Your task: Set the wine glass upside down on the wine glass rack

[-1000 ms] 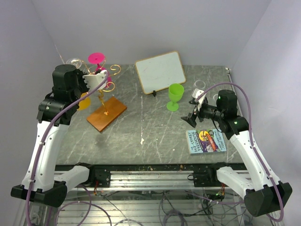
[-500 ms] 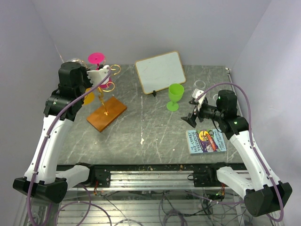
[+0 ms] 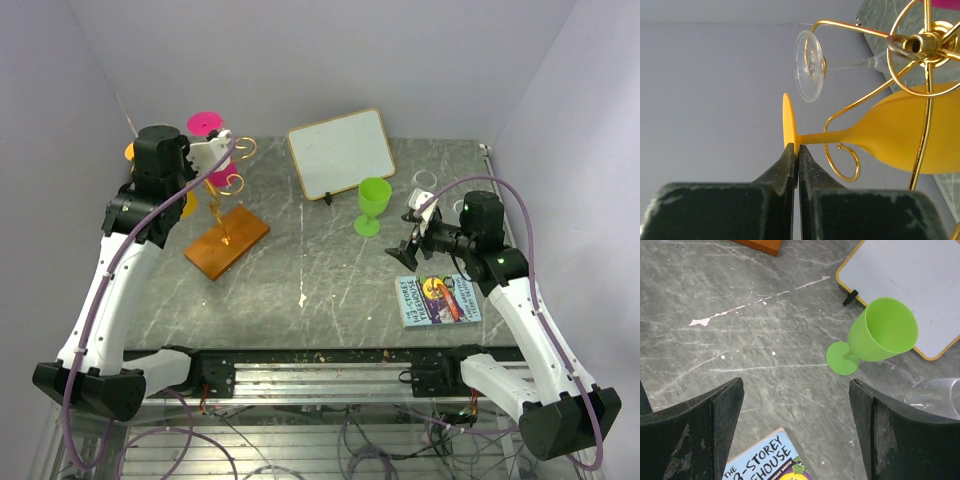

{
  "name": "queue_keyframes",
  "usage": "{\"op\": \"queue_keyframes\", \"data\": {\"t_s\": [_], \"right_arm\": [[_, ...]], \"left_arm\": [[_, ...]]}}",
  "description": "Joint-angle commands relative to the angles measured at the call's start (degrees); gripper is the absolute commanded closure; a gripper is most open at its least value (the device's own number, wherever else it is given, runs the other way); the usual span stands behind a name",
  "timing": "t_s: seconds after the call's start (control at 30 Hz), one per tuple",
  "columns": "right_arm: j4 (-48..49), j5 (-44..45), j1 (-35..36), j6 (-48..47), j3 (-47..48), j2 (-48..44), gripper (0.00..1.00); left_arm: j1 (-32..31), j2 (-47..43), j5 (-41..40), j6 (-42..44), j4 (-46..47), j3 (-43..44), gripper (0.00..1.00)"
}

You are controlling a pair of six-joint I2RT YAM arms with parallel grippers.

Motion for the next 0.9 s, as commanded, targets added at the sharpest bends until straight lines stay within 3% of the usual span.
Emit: {"op": "queue_keyframes", "data": {"t_s": [0.0,0.6,0.87], "right_arm": [[1.0,-0.71,-0.42,-0.67,-0.53,-0.01,0.14],[0.68,-0.95,-0.37,-0.92,-0.55,0.18,0.14],[0.2,-1.14,-0.36,-1.11,-0.42,0.39,0.14]], "left_arm": [[-0.23,-0.16,-3.58,-0.76,1.64,0.29,0.93],[-0.28,0.93,-9.61,-0.59,-0.12,-1.49,0.91],[-0.25,0.86,-7.97,-1.01,0.55,-2.33,0.9]]}}
